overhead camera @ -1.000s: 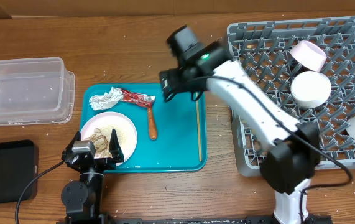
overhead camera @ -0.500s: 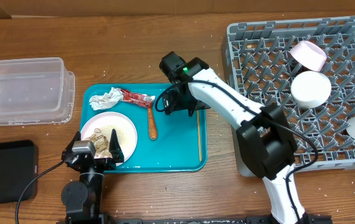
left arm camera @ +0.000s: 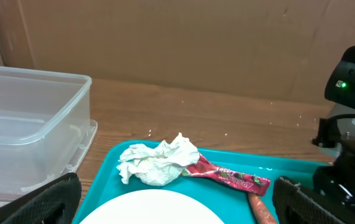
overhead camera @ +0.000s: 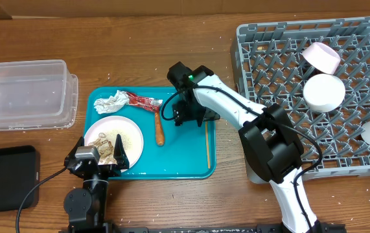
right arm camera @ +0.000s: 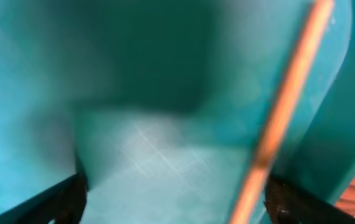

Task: Sort waste into correct bins and load items into the dishwasher
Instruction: 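Return the right gripper to the tray and grasp the other chopstick, then carry the second chopstick to the rack and release it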

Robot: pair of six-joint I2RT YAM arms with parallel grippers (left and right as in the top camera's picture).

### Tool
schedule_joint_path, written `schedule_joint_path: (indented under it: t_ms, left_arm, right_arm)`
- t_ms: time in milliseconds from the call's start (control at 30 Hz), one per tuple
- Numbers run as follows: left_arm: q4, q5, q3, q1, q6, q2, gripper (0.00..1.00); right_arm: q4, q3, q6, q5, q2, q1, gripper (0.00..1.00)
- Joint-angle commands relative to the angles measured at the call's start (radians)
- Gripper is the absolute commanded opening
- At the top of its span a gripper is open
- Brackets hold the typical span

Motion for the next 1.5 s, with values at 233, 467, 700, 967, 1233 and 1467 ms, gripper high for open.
schedule_joint_path:
  t_ms: [233, 467, 700, 967, 1233, 1467]
  left_arm:
    - [-0.002, 0.002, -0.004, 0.003, -0.007, -0.010, 1.00]
    - [-0.002, 0.002, -0.004, 0.003, -0.007, -0.010, 1.00]
    - [-0.002, 0.002, -0.004, 0.003, -0.007, -0.010, 1.00]
    - [-0.002, 0.002, -0.004, 0.003, -0.007, -0.010, 1.00]
    - [-0.002, 0.002, -0.004, 0.003, -0.007, -0.010, 1.00]
    - [-0.003, 0.002, -0.004, 0.003, -0.007, -0.010, 1.00]
  right_arm:
    - [-0.057, -0.020, 0.077, -0.072, 0.003, 0.000, 0.57]
    - [-0.077, 0.006, 0.076, -0.068, 0.002, -0.003, 0.22]
    - [-0.160, 0.108, 0.076, -0.027, -0.003, -0.009, 0.04]
    - [-0.406, 0.375, 0.021, 0.040, -0.074, -0.116, 0.04]
    - [-0.426, 0.537, -0.266, 0.061, -0.155, -0.398, 0.04]
    - [-0.327, 0.492, -0.349, 0.028, -0.134, -0.503, 0.04]
